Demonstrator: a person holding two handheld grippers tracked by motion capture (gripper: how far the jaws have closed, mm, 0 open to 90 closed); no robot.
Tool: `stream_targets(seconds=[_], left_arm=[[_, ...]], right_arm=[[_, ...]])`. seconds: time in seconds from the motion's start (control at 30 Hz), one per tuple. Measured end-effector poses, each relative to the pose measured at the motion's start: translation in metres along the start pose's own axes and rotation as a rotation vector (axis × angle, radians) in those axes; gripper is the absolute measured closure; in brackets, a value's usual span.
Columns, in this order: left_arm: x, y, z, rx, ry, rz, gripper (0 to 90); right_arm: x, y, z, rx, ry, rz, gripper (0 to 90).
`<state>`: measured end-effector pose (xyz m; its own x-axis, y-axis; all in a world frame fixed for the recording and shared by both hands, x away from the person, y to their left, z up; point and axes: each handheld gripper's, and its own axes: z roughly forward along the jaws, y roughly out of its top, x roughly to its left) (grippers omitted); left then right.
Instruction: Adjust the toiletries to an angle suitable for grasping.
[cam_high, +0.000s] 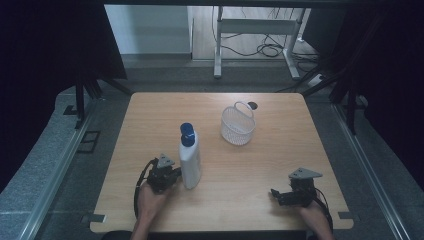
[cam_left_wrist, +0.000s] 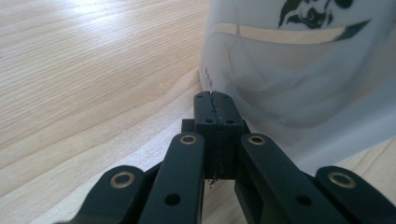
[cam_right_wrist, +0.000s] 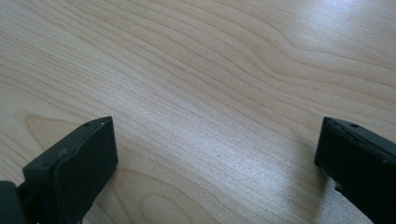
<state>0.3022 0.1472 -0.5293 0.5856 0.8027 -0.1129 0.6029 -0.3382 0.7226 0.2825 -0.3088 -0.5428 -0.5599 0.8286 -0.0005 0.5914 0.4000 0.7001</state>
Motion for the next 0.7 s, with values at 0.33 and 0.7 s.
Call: stream_targets(seconds=[0.33, 0.7], left_arm=[[-0.009, 0.001, 0.003, 0.004, -0.031, 0.012, 89.1], [-0.021, 0.001, 0.005, 0.007, -0.061, 0.029, 89.1]], right_arm=[[0.000, 0.000, 0.000, 0.000, 0.000, 0.000, 0.0], [0.000, 0.000, 0.000, -0.001, 0.001, -0.001, 0.0]])
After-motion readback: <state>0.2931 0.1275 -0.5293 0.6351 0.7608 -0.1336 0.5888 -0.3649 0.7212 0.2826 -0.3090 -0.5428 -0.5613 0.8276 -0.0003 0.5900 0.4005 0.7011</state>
